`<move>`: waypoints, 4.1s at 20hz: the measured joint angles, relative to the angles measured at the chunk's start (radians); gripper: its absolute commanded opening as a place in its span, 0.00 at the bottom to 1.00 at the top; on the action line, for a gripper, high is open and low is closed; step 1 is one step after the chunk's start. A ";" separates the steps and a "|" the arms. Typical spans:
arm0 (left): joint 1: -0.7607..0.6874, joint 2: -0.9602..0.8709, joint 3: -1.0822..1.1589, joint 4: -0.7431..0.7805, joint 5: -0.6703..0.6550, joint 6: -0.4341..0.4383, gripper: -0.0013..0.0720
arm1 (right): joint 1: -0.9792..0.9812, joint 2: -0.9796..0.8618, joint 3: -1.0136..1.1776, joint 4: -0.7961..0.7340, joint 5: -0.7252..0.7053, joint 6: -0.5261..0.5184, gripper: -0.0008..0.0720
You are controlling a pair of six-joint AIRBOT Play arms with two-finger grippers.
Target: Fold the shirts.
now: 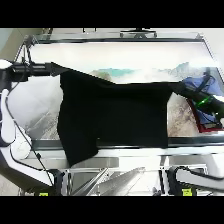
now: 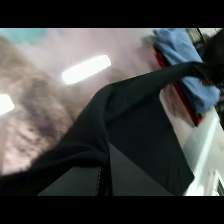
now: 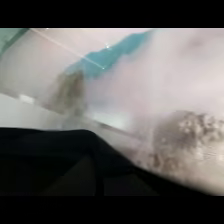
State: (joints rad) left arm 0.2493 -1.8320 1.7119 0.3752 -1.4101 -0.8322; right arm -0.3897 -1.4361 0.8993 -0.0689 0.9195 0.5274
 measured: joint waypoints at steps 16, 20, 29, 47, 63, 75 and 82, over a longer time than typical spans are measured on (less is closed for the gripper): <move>0.056 -0.247 0.144 0.090 0.021 -0.052 0.03 | 0.023 -0.331 0.315 -0.153 0.060 0.074 0.04; 0.056 -0.249 0.150 0.232 -0.060 -0.120 0.03 | 0.022 -0.334 0.319 -0.317 0.078 0.130 0.04; 0.062 -0.249 0.055 0.378 -0.086 -0.192 0.04 | 0.026 -0.341 0.320 -0.403 0.078 0.154 0.04; 0.170 -0.126 0.055 0.520 -0.288 -0.381 0.35 | -0.079 -0.109 0.267 -0.922 0.296 0.620 0.60; 0.397 0.515 -1.036 0.564 -0.029 -0.262 0.35 | -0.192 0.239 -0.468 -0.666 0.200 0.446 0.49; 0.217 0.415 -1.165 0.504 0.109 -0.217 0.35 | -0.155 0.196 -0.492 -0.535 0.176 0.337 0.49; 0.089 0.397 -1.034 0.435 0.129 -0.191 0.05 | -0.151 0.195 -0.489 -0.548 0.219 0.334 0.04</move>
State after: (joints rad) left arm 0.3382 -1.4353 0.6781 0.8097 -1.2812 -1.0233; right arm -0.5411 -1.2407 0.4103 -0.6170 1.1385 0.8612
